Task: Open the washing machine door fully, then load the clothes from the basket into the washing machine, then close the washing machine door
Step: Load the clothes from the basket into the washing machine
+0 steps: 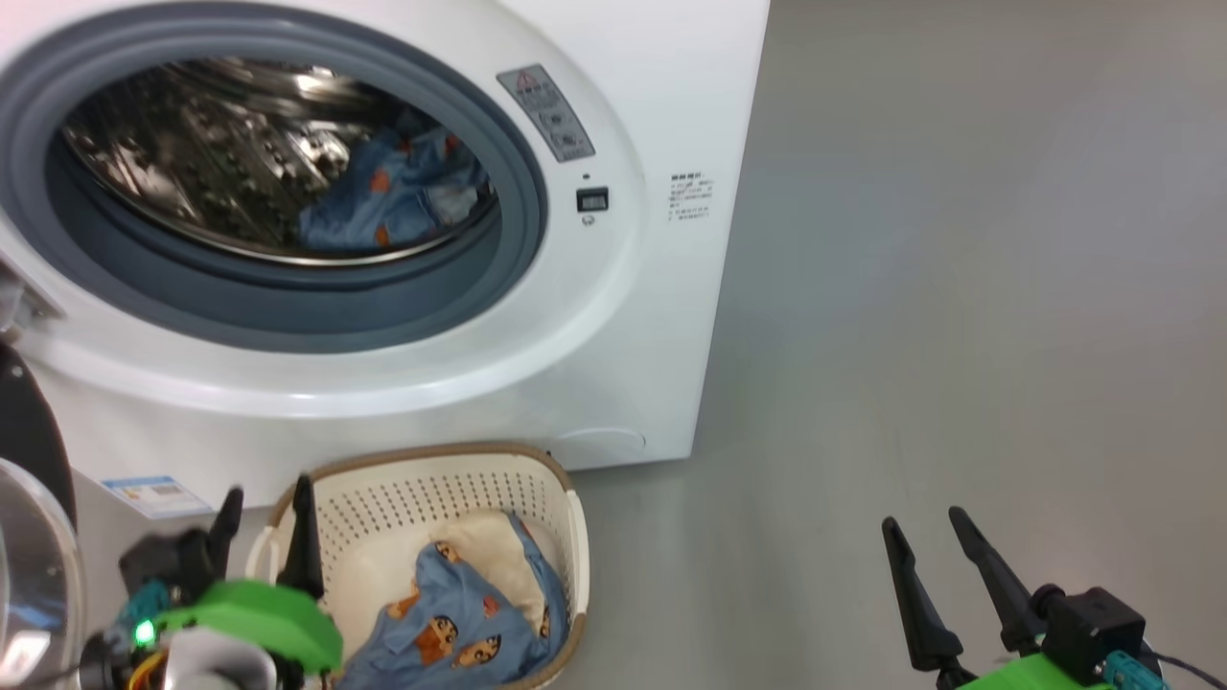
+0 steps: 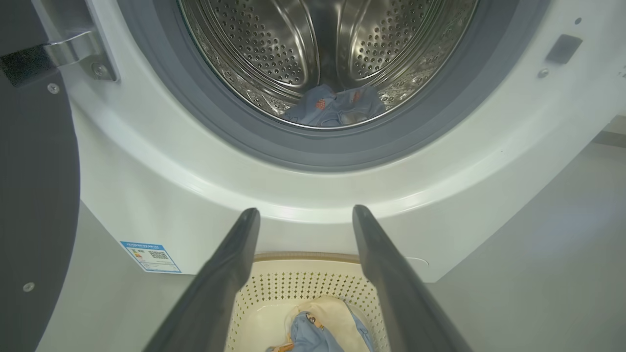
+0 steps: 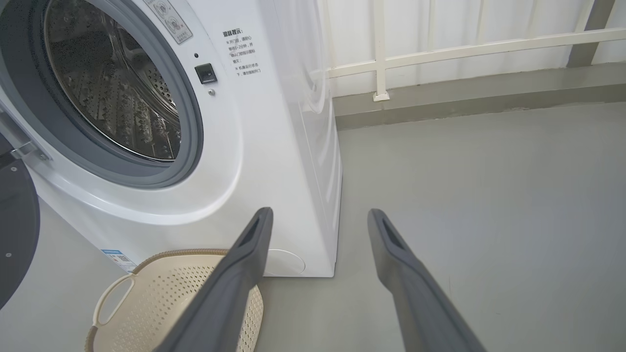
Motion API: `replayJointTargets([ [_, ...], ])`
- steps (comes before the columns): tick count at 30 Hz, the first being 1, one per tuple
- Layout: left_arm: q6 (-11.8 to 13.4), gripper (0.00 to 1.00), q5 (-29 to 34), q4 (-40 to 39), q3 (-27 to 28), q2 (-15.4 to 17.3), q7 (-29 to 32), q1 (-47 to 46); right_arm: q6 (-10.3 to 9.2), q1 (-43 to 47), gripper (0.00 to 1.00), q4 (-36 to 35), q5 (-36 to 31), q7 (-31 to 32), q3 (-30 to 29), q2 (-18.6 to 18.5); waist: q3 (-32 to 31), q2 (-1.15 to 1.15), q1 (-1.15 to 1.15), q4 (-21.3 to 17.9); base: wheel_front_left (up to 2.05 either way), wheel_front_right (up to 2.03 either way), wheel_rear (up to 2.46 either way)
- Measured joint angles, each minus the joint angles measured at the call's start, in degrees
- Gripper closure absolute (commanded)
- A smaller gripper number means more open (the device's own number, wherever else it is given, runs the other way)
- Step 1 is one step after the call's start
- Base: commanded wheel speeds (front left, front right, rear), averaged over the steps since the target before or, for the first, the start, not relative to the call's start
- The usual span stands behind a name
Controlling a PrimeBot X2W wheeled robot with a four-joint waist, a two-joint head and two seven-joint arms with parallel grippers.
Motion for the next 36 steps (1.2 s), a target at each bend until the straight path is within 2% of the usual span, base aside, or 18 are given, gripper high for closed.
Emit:
replayJointTargets([
  [12, -0.6, 0.0, -0.6, -14.3, 2.8, -0.4, 0.0, 17.1, 0.0, 1.1, 0.0, 0.3, -0.6, 0.0, 0.7, -0.1, -6.1, 0.0, 0.0, -0.4, 0.0, 0.0, 0.0],
  [20, -0.5, 0.0, -0.6, -21.9, 3.5, -0.6, 0.0, 23.3, 0.0, 2.0, 0.0, 0.4, -0.6, 0.0, 0.5, -0.4, -7.8, 0.0, 0.0, -0.8, 0.0, 0.0, 0.0],
  [36, 2.0, 0.0, -3.4, -25.8, 3.4, -0.6, 0.0, 29.3, 0.0, 2.2, 0.0, 0.4, -1.0, 0.0, 0.2, -1.1, -9.7, 0.0, 0.0, -1.1, 0.0, 0.0, 0.0],
])
